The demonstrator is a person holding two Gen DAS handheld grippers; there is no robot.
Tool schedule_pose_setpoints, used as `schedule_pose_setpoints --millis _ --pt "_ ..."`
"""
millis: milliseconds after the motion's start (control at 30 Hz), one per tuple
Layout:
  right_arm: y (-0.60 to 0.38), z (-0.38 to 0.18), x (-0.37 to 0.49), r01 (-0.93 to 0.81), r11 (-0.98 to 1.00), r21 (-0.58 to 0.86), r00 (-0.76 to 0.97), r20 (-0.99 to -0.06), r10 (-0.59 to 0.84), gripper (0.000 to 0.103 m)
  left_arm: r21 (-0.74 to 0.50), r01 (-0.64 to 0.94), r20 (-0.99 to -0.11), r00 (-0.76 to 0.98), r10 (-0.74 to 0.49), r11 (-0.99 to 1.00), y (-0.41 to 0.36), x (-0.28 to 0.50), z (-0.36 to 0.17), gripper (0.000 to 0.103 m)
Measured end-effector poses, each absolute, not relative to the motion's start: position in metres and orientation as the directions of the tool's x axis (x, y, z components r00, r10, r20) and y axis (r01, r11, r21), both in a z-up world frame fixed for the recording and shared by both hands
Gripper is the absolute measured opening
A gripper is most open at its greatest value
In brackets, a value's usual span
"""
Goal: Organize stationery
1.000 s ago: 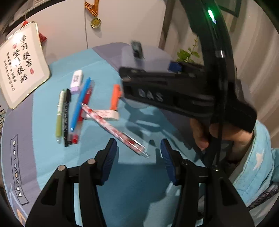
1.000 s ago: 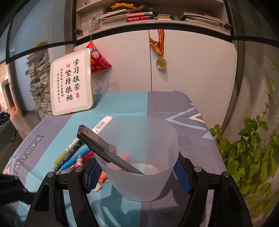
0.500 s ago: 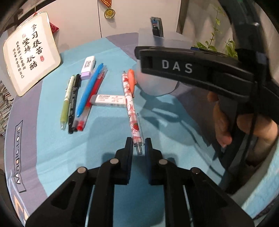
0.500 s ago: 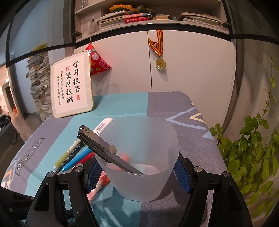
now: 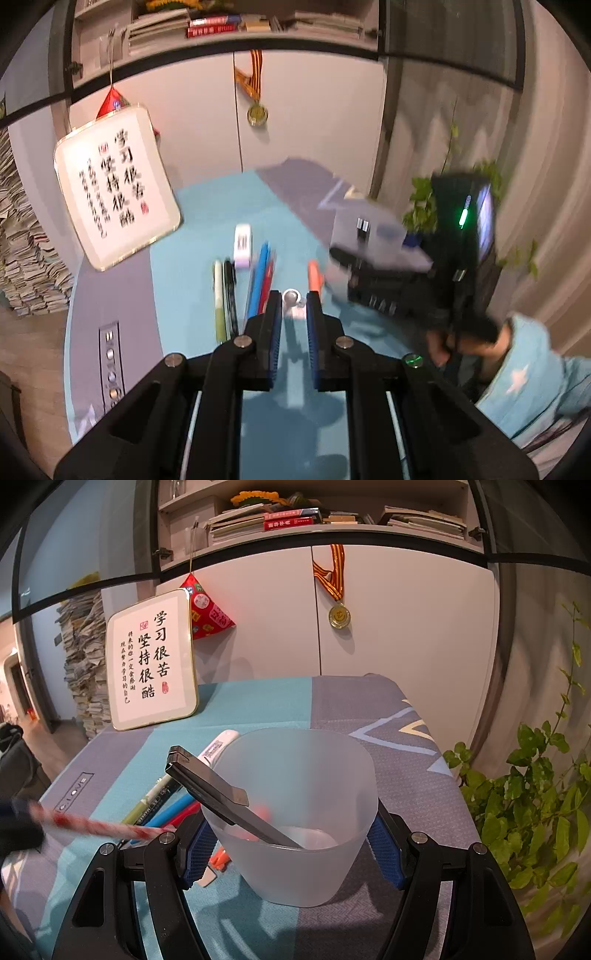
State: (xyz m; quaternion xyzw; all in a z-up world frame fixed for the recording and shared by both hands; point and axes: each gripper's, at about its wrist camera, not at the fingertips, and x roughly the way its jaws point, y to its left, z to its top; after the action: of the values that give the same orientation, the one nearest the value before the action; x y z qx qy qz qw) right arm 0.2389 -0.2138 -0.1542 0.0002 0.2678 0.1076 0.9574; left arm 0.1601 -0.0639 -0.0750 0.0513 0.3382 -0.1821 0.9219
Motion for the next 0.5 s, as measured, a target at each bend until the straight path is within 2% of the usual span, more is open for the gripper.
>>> schedule_pose_setpoints --millis 300,500 --pt "-0.214 -0.154 0.239 -0.209 0.976 0.058 0.832 -0.514 0.208 0.074 -0.05 0.409 -0.524 0.766 -0.373 0.911 -0.076 0.174 -0.016 0.01" --pt "-0.213 -0.154 0.239 -0.211 0.976 0.059 0.831 -0.514 0.211 0.074 -0.124 0.423 -0.443 0.786 -0.431 0.898 -0.086 0.187 0.007 0.01"
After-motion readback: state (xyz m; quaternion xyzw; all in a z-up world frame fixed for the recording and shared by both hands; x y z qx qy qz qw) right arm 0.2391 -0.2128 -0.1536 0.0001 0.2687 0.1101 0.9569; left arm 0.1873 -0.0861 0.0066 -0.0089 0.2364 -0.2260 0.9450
